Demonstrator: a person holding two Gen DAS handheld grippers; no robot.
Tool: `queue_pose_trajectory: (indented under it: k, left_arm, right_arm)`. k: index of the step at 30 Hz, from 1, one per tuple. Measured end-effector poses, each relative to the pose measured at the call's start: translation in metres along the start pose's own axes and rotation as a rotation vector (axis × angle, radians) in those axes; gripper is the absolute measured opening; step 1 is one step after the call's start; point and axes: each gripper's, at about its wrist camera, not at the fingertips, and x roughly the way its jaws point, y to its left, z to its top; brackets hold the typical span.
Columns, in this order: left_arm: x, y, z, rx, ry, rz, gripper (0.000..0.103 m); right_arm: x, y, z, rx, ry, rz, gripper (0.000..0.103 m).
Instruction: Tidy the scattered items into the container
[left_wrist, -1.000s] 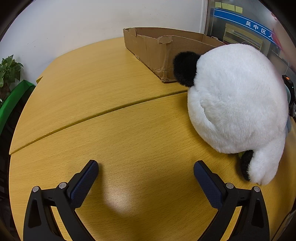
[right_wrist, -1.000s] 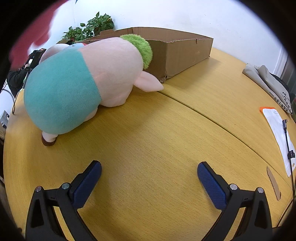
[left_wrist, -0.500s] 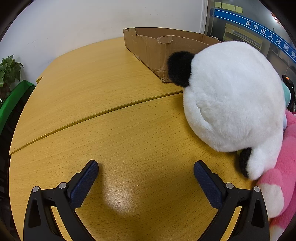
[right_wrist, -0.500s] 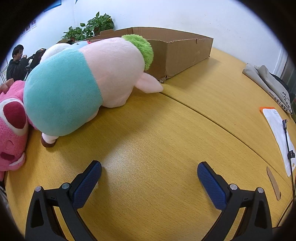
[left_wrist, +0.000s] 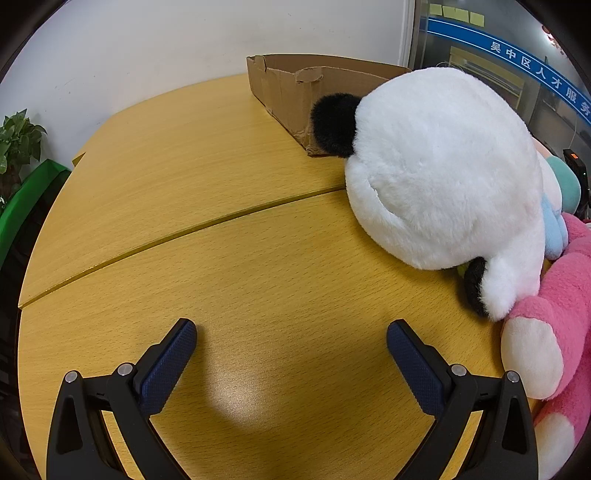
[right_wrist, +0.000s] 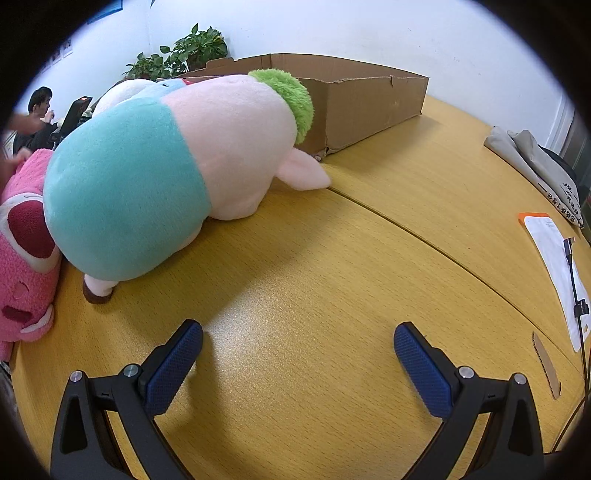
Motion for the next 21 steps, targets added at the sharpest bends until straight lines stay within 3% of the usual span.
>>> queue_pose_trajectory:
  k: [12, 21]
  left_arm:
    - [0.001, -0.001, 0.0, 0.005, 0.0, -0.004, 0.103]
    - [0.011, -0.003, 0.01, 0.107, 0.003, -0.081, 0.103]
  right_arm:
    - [0.0, 0.0, 0.0, -0.001, 0.0, 0.001, 0.103]
    - [0.002, 0.001, 0.001, 0.05, 0.001, -0.035, 0.103]
